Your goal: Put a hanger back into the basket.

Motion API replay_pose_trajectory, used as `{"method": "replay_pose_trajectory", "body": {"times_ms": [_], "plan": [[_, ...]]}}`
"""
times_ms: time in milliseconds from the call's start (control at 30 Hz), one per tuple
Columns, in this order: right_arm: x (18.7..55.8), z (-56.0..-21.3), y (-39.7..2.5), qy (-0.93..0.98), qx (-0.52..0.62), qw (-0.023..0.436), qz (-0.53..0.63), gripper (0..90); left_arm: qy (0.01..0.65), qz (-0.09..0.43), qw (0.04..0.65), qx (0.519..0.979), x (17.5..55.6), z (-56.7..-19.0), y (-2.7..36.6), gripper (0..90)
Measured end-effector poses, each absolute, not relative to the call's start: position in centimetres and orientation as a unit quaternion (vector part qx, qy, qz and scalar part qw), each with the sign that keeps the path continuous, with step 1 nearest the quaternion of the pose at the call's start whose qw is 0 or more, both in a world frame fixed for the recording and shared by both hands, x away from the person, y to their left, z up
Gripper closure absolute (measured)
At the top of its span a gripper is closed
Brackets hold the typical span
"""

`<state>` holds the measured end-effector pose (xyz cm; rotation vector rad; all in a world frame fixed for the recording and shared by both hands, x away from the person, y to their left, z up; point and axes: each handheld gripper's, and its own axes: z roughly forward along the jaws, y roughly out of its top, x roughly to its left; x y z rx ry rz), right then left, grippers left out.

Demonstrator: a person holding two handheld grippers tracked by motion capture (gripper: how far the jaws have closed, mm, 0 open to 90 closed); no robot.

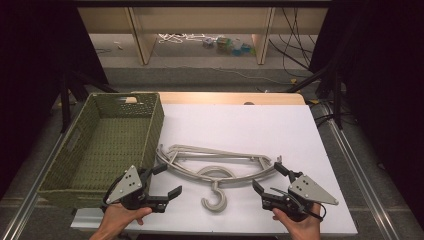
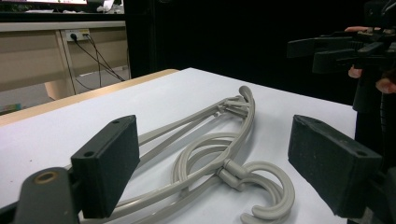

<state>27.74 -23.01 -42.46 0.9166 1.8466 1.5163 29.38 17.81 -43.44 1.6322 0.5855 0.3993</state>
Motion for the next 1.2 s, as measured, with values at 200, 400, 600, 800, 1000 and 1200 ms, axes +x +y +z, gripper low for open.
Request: {"method": "replay_pose_trajectory", "body": {"times_ms": [200, 400, 600, 800, 1000, 1200], "plan": [[27.7, -42.4, -23.0, 0.691, 0.343, 0.286, 0.568, 15.9, 0.232, 0.172, 0.623, 0.726, 29.8, -42.9, 17.1, 16.4], [27.7, -42.4, -23.0, 0.69, 0.342, 0.285, 0.57, 15.9, 0.225, 0.165, 0.615, 0.737, 30.6, -42.9, 15.9, 16.4], [27.7, -42.4, -23.0, 0.691, 0.341, 0.284, 0.571, 15.9, 0.202, 0.168, 0.582, 0.77, 31.7, -42.5, 14.6, 16.4], [27.7, -42.4, -23.0, 0.691, 0.339, 0.283, 0.572, 16.0, 0.188, 0.166, 0.516, 0.819, 33.4, -42.7, 12.7, 17.9], [27.9, -42.5, -22.9, 0.688, 0.335, 0.279, 0.58, 16.1, 0.189, 0.144, 0.442, 0.865, 35.3, -43.9, 11.2, 20.6], [27.6, -42.4, -22.8, 0.698, 0.342, 0.266, 0.57, 16.2, 0.179, 0.152, 0.389, 0.891, 36.1, -44.5, 10.0, 23.6]]}}
